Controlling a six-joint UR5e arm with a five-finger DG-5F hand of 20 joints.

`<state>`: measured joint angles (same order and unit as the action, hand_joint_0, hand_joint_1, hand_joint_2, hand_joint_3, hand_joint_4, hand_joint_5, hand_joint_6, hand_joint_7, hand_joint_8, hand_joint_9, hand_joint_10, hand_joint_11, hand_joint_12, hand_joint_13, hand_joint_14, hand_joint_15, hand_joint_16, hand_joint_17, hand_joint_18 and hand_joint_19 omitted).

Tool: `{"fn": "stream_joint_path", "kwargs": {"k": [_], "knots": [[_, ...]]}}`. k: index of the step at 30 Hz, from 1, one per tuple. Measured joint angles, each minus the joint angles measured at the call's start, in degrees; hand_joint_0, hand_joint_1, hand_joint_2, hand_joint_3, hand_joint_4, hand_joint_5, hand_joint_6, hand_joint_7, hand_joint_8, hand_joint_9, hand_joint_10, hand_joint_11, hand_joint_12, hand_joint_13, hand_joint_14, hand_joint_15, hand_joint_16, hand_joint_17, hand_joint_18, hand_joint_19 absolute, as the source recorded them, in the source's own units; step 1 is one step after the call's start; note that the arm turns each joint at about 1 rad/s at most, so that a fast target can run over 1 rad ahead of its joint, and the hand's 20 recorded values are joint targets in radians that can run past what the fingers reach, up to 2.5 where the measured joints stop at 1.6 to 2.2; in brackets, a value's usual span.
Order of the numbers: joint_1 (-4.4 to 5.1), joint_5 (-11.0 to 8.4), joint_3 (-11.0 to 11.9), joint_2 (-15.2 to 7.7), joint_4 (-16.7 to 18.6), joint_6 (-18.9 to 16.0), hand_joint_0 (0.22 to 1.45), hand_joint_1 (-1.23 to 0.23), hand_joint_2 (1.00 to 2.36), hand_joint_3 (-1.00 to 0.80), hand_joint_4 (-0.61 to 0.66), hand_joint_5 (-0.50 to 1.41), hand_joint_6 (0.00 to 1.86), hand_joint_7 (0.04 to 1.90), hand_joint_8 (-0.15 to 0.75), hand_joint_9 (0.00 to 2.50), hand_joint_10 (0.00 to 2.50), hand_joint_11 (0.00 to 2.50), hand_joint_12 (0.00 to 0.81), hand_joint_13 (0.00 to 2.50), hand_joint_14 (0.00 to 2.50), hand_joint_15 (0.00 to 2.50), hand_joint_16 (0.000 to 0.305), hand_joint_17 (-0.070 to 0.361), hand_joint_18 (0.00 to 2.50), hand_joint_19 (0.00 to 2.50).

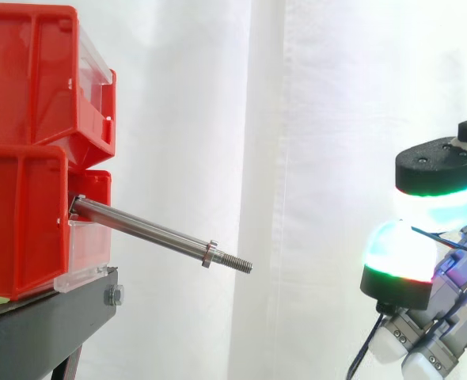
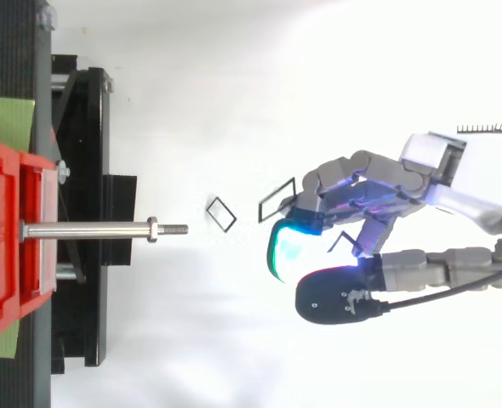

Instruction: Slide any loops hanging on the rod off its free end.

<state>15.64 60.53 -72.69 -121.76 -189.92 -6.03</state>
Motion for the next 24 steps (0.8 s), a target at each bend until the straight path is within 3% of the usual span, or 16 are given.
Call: {"fn": "stream_joint_path", "kwargs": {"k": [9,18,24], "knots": [[0.00,-0.69,0.0,0.1,-1.0,0.2,0.61,-0.75,1.01,-0.11,0.05,-0.16,0.83,1.11,0.251,0.37,0.00,0.00,0.363,0.46,0.00,0.02,0.055,0.123,0.73,0.58],[-0.01,-0.78,0.0,0.1,5.1,0.8,0.60,-0.75,1.01,-0.09,0.09,-0.15,0.83,1.14,0.269,0.40,0.00,0.00,0.374,0.46,0.00,0.02,0.057,0.128,0.73,0.57],[-0.01,-0.69,0.0,0.1,7.0,1.2,0.60,-0.75,1.01,-0.09,0.11,-0.15,0.83,1.14,0.278,0.42,0.00,0.00,0.379,0.47,0.00,0.03,0.058,0.130,0.74,0.58]]}}
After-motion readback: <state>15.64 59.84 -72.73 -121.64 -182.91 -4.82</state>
